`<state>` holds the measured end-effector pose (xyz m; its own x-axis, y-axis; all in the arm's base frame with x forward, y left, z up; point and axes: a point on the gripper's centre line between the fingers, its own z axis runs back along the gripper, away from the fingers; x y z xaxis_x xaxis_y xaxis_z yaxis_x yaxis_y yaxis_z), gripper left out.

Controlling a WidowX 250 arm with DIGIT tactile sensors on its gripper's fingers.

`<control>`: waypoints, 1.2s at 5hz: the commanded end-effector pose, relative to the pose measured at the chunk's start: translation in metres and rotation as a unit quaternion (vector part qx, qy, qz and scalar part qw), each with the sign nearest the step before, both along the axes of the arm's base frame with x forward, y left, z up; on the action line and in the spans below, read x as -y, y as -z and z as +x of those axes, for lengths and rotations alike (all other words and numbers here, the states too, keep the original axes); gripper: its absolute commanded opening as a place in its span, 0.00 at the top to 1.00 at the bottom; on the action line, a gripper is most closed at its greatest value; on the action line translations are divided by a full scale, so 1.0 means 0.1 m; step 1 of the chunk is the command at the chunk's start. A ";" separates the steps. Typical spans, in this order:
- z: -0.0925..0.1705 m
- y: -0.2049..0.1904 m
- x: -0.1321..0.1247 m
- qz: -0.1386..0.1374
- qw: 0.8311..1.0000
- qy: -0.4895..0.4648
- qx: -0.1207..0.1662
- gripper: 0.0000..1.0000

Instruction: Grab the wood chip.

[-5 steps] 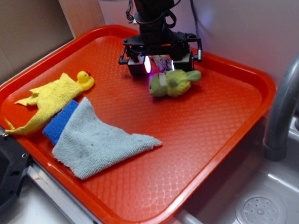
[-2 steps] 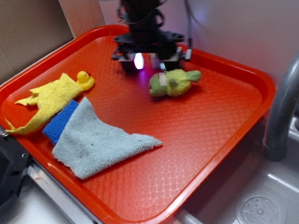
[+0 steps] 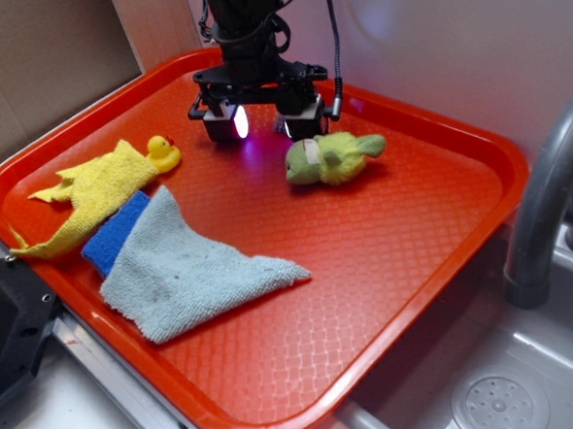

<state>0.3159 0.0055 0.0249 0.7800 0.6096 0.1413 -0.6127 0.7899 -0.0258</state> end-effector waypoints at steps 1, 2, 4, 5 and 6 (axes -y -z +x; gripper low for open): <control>0.24 -0.20 -0.12 -0.001 1.000 -0.017 0.015 0.00; 0.27 -0.24 -0.04 -0.003 1.000 -0.002 0.017 0.00; 0.38 -0.29 -0.03 -0.007 1.000 -0.001 0.020 0.00; 0.45 -0.24 -0.13 0.004 1.000 -0.014 0.020 0.00; 0.50 -0.22 -0.17 0.007 1.000 -0.020 0.021 0.00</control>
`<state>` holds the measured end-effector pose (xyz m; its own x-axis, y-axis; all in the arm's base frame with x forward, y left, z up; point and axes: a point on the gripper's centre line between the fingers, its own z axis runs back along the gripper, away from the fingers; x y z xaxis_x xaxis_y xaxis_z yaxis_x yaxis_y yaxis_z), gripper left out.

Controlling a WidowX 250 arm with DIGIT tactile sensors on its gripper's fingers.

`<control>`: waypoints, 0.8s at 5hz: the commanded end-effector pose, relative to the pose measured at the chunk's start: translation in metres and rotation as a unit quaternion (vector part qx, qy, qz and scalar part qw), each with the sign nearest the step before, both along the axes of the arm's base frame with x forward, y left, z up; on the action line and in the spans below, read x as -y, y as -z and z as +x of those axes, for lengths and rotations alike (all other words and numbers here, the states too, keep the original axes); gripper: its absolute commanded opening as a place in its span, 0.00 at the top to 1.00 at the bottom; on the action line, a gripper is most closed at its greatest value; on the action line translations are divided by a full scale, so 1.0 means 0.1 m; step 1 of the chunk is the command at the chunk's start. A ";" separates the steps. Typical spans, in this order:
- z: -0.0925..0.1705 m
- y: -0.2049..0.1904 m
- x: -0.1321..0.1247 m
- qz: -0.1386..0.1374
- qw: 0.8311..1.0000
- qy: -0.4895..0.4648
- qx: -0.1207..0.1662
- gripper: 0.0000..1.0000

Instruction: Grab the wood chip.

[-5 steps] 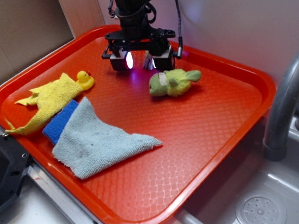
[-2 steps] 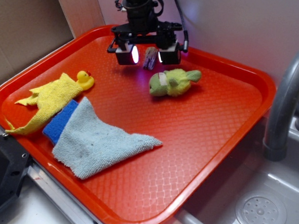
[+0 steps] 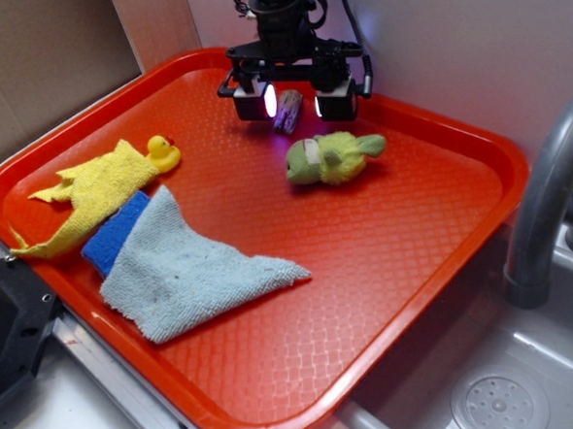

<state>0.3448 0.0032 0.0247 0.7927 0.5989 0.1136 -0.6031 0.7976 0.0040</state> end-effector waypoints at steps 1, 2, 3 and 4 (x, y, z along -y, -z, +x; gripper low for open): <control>0.25 -0.23 -0.20 0.010 0.999 -0.025 0.042 0.00; 0.27 -0.18 -0.24 0.016 0.999 -0.031 0.041 0.00; 0.26 -0.17 -0.24 0.023 0.998 -0.032 0.042 0.00; 0.24 -0.16 -0.23 0.030 0.998 -0.036 0.045 1.00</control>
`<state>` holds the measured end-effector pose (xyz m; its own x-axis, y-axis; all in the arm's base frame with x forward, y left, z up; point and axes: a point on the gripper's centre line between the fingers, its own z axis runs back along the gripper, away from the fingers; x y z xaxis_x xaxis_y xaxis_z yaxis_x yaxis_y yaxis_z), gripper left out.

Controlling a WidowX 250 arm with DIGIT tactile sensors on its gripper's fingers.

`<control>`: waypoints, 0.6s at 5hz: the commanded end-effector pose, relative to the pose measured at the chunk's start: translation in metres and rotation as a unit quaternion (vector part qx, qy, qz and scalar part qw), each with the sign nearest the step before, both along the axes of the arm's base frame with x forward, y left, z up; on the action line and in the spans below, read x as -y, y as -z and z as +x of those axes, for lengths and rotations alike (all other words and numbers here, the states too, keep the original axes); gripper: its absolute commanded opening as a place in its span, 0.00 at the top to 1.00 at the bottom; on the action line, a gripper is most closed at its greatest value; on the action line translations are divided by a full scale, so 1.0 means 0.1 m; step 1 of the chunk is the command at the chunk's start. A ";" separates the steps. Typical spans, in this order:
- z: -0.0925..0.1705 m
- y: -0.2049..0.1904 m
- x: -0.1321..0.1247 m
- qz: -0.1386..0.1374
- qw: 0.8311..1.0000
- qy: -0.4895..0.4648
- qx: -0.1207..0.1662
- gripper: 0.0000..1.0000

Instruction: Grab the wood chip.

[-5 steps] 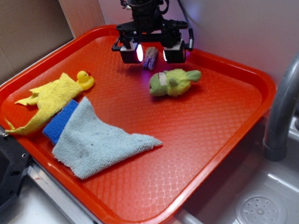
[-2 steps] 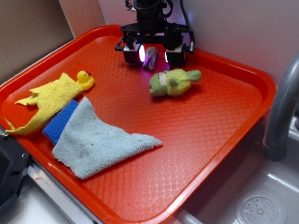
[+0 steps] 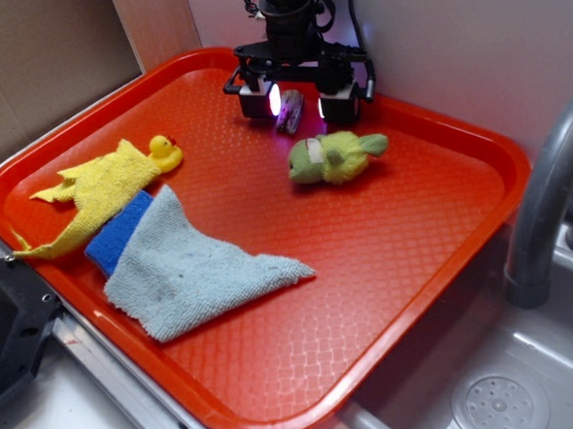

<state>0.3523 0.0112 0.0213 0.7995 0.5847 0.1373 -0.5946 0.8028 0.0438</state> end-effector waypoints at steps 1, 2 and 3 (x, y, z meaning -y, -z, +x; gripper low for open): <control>0.14 -0.21 -0.15 0.006 0.998 -0.040 0.050 1.00; 0.12 -0.25 -0.15 0.003 0.998 -0.039 0.052 1.00; 0.05 -0.32 -0.20 0.002 0.999 -0.017 0.037 1.00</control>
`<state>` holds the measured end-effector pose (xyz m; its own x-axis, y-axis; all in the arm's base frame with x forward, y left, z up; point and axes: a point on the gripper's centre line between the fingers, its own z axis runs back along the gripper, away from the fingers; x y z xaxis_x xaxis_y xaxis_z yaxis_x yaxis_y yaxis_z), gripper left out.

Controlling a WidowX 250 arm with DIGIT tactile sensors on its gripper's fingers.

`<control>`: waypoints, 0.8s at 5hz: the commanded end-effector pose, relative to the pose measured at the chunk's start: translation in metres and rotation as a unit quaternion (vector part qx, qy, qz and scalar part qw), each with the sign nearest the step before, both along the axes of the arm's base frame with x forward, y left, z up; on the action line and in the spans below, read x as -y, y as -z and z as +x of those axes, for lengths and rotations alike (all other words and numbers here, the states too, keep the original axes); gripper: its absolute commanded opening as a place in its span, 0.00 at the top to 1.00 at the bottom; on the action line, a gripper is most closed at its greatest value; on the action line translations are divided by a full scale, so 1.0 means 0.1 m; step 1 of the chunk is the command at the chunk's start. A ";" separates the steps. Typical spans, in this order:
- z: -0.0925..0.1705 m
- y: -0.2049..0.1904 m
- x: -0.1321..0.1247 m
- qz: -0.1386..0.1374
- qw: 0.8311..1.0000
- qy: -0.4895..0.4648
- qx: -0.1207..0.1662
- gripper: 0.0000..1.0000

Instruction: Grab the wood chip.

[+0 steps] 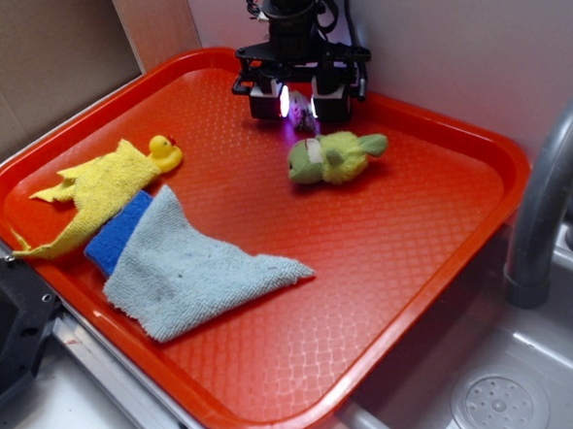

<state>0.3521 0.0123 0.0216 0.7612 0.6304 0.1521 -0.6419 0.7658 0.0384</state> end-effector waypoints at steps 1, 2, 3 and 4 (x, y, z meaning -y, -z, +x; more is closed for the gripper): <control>-0.37 -0.78 -0.44 -0.064 0.989 0.132 -0.029 1.00; -0.86 -1.28 -0.50 -0.020 0.967 0.254 0.019 1.00; -1.18 -1.76 -0.59 -0.016 0.927 0.373 0.032 1.00; -1.31 -2.25 -0.56 -0.017 0.922 0.384 0.053 1.00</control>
<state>0.2108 0.0504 0.2328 0.9788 -0.0780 0.1893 0.0897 0.9945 -0.0541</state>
